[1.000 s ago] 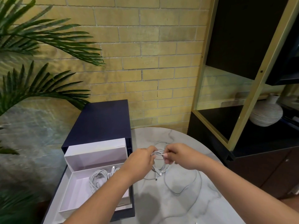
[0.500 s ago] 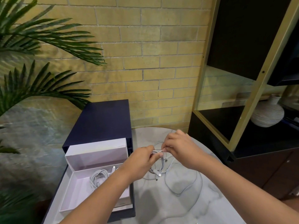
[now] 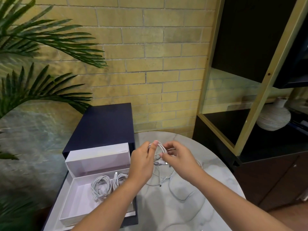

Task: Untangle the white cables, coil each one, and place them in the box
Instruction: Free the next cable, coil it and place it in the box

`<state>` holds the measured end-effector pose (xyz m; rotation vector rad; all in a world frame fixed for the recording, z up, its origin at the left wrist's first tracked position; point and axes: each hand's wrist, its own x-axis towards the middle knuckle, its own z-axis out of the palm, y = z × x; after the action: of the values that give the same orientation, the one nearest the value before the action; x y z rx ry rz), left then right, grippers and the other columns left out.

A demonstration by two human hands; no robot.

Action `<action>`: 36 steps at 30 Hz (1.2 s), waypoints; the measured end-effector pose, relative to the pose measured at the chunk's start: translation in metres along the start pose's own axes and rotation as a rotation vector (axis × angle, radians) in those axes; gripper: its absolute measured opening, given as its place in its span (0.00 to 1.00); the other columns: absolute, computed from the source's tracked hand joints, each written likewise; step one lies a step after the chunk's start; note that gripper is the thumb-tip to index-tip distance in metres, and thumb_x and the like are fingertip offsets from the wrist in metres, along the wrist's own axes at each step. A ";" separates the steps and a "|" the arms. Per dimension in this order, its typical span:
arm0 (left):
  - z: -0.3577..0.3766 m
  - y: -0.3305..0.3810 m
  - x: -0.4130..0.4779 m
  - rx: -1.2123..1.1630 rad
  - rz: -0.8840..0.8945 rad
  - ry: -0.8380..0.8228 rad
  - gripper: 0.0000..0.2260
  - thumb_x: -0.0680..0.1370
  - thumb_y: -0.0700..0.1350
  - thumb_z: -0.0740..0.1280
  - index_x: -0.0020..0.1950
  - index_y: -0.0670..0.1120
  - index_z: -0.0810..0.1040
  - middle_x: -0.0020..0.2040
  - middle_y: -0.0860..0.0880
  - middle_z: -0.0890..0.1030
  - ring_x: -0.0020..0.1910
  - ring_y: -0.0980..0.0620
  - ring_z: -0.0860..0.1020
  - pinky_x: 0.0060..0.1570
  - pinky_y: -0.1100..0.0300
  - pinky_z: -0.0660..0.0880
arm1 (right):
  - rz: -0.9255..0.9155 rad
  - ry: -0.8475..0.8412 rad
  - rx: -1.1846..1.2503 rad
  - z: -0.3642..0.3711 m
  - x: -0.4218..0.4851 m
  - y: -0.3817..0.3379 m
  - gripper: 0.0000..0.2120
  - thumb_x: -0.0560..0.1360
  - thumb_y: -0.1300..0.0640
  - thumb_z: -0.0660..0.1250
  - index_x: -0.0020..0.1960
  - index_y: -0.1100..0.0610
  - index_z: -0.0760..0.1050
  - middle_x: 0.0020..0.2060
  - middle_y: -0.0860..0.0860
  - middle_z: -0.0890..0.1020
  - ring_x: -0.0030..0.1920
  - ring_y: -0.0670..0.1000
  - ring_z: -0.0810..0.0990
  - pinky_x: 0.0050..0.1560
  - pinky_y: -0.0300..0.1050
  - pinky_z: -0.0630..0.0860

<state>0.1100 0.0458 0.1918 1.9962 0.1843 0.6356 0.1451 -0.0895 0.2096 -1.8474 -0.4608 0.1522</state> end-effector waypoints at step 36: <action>-0.006 -0.007 -0.002 0.873 0.201 -0.215 0.11 0.83 0.53 0.52 0.54 0.48 0.69 0.54 0.50 0.77 0.54 0.48 0.75 0.48 0.56 0.68 | -0.160 -0.002 -0.345 -0.005 -0.013 0.004 0.23 0.73 0.58 0.71 0.64 0.46 0.67 0.45 0.46 0.73 0.44 0.45 0.74 0.46 0.39 0.76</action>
<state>0.1067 0.0534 0.1870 2.9370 0.1415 0.4957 0.1360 -0.1002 0.2055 -2.1357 -0.6659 -0.0375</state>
